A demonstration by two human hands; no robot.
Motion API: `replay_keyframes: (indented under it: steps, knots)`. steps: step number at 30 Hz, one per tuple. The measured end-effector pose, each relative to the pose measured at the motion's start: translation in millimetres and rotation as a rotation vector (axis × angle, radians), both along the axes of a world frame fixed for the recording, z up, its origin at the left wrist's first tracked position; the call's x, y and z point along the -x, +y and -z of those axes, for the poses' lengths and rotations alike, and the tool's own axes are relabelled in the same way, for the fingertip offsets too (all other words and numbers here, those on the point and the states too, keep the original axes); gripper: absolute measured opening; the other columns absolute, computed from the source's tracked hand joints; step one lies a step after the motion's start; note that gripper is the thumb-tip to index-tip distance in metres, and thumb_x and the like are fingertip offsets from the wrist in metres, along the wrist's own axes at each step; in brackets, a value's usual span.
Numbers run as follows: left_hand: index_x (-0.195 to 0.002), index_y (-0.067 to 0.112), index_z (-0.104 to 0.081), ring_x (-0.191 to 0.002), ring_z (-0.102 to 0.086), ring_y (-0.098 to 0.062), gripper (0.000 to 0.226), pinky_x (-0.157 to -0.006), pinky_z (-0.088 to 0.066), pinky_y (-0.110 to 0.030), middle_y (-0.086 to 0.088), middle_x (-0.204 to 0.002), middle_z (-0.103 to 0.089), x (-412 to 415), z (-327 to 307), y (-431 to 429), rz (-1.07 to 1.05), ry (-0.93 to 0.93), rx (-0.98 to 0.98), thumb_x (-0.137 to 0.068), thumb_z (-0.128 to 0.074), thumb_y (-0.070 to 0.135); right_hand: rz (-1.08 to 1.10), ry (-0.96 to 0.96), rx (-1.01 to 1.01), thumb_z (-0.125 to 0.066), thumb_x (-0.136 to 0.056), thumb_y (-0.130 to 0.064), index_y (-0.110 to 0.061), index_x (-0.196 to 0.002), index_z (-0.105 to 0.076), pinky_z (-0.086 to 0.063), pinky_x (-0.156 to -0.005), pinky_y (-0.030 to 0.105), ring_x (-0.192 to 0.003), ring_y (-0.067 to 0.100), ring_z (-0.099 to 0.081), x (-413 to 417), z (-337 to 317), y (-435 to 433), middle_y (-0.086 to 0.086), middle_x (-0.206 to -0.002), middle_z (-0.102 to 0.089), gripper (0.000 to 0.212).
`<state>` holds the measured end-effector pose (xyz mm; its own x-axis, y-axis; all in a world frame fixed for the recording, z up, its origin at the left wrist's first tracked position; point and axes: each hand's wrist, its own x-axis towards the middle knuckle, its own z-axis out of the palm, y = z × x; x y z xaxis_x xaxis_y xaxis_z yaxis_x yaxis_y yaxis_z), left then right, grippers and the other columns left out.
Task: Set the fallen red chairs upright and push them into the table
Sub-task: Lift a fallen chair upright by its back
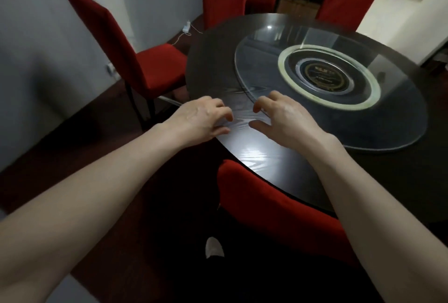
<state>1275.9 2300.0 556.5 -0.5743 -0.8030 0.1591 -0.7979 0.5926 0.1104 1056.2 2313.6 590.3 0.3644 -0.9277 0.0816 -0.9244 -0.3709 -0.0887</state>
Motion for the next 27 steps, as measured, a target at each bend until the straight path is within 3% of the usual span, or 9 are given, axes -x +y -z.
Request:
replay_keyframes:
  steps: [11, 15, 21, 27]
  knots:
    - [-0.122, 0.023, -0.059, -0.108, -0.055, -0.025, 0.037, -0.087, -0.051, -0.045, -0.004, -0.118, -0.06, -165.0, -30.6, -137.0, -0.214, -0.074, 0.085, -0.09, -0.063, 0.04, -0.202, 0.051, 0.082, -0.062, -0.088, -0.048, -0.019, -0.133, -0.052, -0.049, -0.083, 0.043, -0.105, 0.034, -0.057, -154.6, -15.2, -170.8, 0.009, -0.119, -0.053, 0.055]
    - [-0.124, 0.024, -0.058, -0.11, -0.054, -0.023, 0.038, -0.088, -0.051, -0.044, -0.003, -0.122, -0.058, -214.7, -36.7, -197.5, -0.236, -0.094, 0.065, -0.09, -0.062, 0.041, -0.222, 0.038, 0.045, -0.056, -0.082, -0.056, -0.018, -0.127, -0.055, -0.047, -0.082, 0.041, -0.105, 0.034, -0.057, -213.7, -19.5, -240.5, 0.009, -0.113, -0.056, 0.058]
    - [-0.127, 0.024, -0.056, -0.115, -0.052, -0.023, 0.041, -0.093, -0.049, -0.043, -0.002, -0.128, -0.056, -290.3, -43.8, -276.1, -0.268, -0.083, 0.05, -0.09, -0.062, 0.042, -0.272, 0.075, -0.008, -0.064, -0.086, -0.047, -0.019, -0.14, -0.046, -0.047, -0.091, 0.044, -0.111, 0.033, -0.055, -297.2, -18.1, -324.3, 0.01, -0.121, -0.055, 0.063]
    - [-0.126, 0.024, -0.057, -0.113, -0.053, -0.023, 0.042, -0.094, -0.048, -0.042, -0.003, -0.125, -0.058, -384.6, -39.3, -359.3, -0.244, -0.079, 0.064, -0.089, -0.065, 0.041, -0.25, 0.1, 0.005, -0.063, -0.087, -0.045, -0.019, -0.14, -0.045, -0.048, -0.089, 0.043, -0.11, 0.032, -0.056, -391.0, -9.3, -397.0, 0.008, -0.122, -0.055, 0.062]
